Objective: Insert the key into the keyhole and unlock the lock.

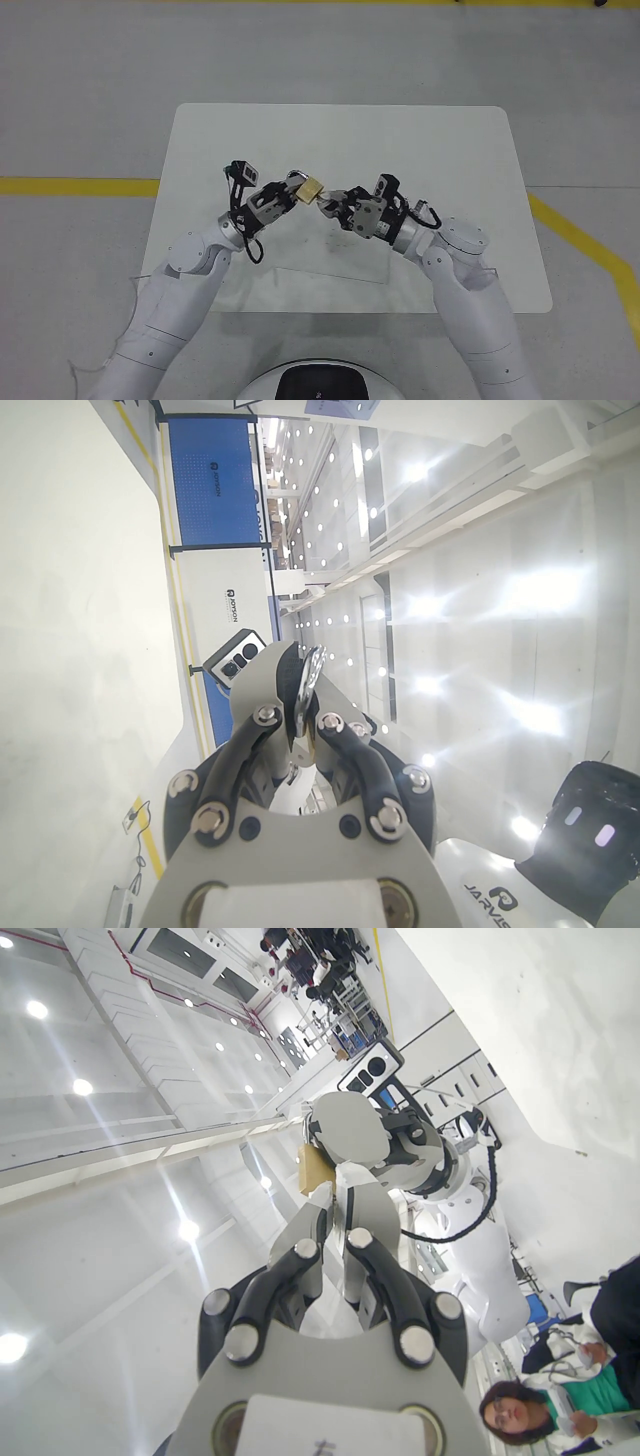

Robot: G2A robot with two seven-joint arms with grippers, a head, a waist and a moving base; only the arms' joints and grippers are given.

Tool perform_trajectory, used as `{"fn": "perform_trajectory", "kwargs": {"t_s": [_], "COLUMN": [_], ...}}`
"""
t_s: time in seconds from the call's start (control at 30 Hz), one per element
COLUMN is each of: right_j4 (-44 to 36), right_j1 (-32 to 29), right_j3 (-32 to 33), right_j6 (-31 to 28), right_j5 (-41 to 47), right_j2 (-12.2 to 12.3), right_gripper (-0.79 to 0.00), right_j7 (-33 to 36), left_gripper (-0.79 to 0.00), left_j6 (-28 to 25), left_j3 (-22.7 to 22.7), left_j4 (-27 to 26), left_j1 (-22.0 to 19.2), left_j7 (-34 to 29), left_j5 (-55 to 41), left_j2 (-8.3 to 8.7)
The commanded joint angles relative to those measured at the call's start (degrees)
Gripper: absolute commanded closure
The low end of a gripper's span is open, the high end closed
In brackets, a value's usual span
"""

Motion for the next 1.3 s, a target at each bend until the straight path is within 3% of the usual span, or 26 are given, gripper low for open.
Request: {"fn": "perform_trajectory", "kwargs": {"t_s": [0.0, 0.73, 1.13, 1.27], "right_j4": [0.8, 0.3, 5.9, 7.0], "right_j1": [0.7, 1.3, 5.8, 7.1], "right_j3": [0.2, -0.5, 3.0, 2.3], "right_j6": [0.6, 1.0, 18.4, 19.3], "right_j5": [0.8, -0.5, 16.5, 19.5], "right_j2": [0.1, 0.6, 0.9, 1.1], "right_gripper": [0.000, 0.000, 0.000, 0.000], "right_j7": [0.1, -0.6, -2.7, -5.4], "left_gripper": [0.000, 0.000, 0.000, 0.000], "left_j6": [-1.8, -6.0, -8.6, -8.9], "left_j3": [-0.2, -2.1, -2.3, -2.2], "left_j4": [-0.3, -2.6, -4.2, -4.4], "left_j1": [0.4, 2.6, 3.5, 3.6], "left_j7": [0.7, 2.4, 6.2, 6.9], "left_j5": [1.4, 6.0, 14.1, 15.0], "left_j2": [0.02, 0.38, 0.55, 0.57]}}
